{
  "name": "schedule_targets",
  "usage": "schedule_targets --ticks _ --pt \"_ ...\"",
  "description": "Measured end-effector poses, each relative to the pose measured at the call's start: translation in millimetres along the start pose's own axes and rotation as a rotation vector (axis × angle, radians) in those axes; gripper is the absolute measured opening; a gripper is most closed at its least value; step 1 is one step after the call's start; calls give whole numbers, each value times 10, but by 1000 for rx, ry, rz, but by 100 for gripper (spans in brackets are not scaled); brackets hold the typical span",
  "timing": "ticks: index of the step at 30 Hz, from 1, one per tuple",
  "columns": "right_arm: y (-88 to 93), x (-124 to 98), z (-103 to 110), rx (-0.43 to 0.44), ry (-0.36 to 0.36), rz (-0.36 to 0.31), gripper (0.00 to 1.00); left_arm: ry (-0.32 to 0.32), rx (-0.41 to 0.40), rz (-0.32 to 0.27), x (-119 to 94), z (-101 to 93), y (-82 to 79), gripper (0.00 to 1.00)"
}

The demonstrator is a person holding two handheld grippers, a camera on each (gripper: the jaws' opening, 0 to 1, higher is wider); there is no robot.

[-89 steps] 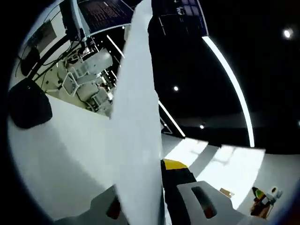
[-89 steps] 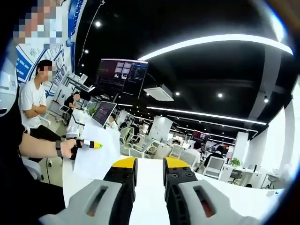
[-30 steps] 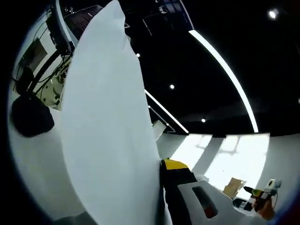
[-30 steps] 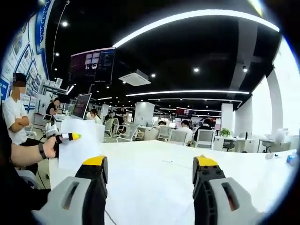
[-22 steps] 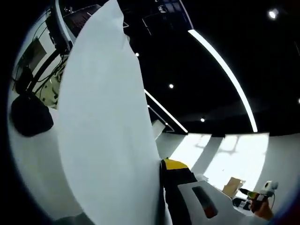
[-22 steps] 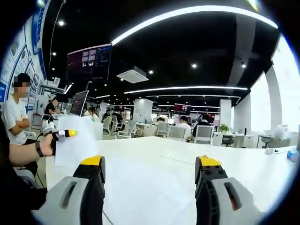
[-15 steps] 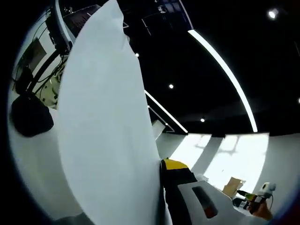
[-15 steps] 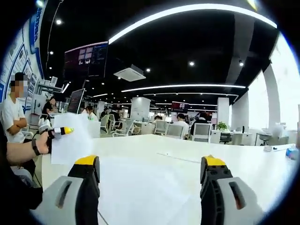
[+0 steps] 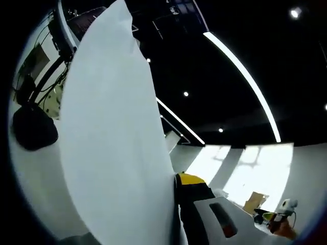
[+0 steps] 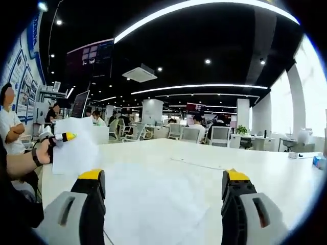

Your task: Organize the stack of printing papers by aligning and flattening the scattered papers on the table

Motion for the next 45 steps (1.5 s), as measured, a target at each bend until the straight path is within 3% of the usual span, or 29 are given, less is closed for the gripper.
schedule_targets --ticks 6,20,45 --pt "34 33 -12 -7 9 9 90 1 4 0 0 -10 5 7" --pt "300 151 -20 9 36 83 89 7 2 2 2 -24 11 7" --pt "442 253 -4 41 43 137 89 5 14 3 -1 -26 8 7"
Point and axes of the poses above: the point that each gripper's makers call its tool centre point, and the gripper's own axes: x roughly forward along the fingers, z roughly to its left, y roughly out of its underside, the point moved 9 cm from there along -x, roughly backward along the fingers, and after that the axes turned 14 degrees about y, right-handed, at the moved point
